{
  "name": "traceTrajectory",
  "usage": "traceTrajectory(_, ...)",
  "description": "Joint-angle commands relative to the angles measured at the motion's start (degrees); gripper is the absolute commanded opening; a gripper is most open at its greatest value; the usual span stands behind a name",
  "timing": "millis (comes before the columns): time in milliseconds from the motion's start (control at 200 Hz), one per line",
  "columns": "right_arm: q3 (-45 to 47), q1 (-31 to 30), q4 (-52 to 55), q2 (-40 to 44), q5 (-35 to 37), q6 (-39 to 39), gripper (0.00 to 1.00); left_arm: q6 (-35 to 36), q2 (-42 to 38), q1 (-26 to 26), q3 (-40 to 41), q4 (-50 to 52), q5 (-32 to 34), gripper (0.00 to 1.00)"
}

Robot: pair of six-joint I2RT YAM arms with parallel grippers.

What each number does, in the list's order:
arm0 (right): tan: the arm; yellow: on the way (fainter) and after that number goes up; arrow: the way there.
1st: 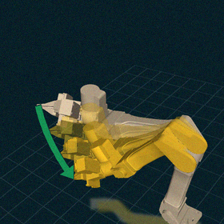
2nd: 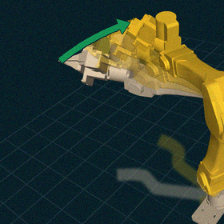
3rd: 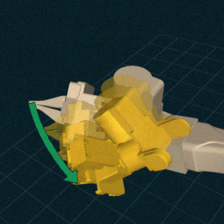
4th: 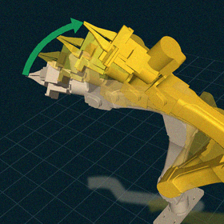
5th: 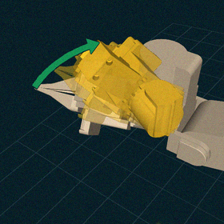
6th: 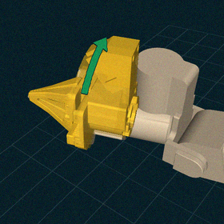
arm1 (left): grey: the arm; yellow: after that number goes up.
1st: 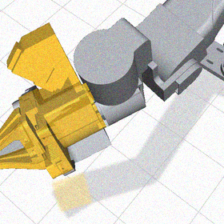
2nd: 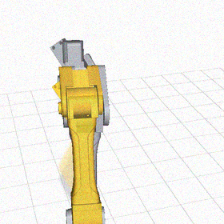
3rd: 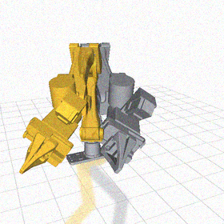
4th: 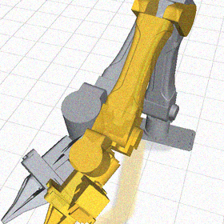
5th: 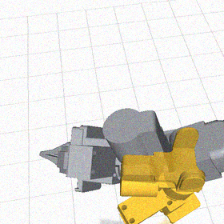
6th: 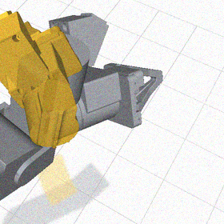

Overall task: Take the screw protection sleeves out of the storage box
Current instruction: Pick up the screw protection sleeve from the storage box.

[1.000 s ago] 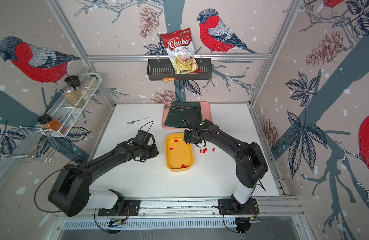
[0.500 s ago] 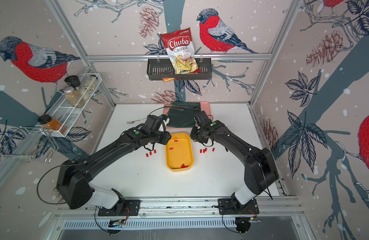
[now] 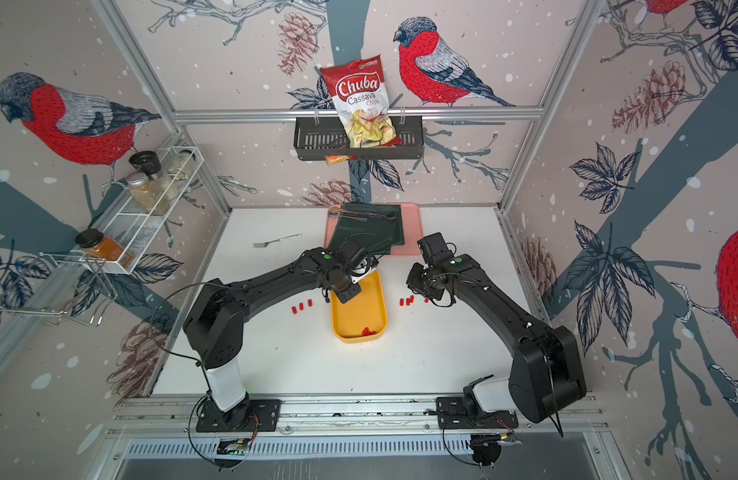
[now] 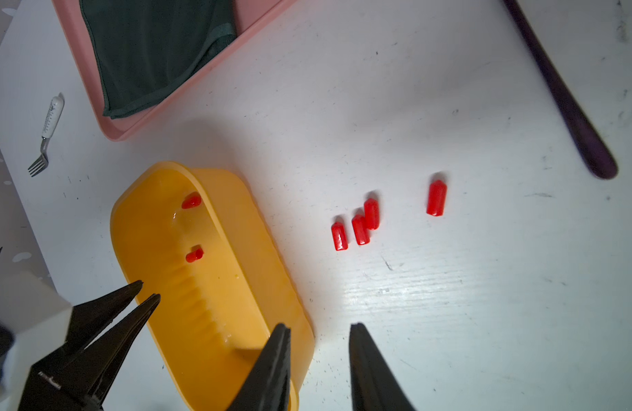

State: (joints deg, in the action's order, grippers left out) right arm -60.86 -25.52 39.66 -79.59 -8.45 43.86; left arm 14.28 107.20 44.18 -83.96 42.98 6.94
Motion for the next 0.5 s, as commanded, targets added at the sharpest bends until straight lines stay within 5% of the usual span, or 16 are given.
traceTrajectory(0,0.3,0.4,0.9,0.1,-0.5,-1.6,0.33,1.5,2.4,-0.1,-0.4,3.2,-1.5,0.22)
traceTrajectory(495,-0.1,1.7,1.4,-1.8,-0.7,-4.0,0.33,-1.0,6.7,-1.8,0.5,2.5,1.5,0.19)
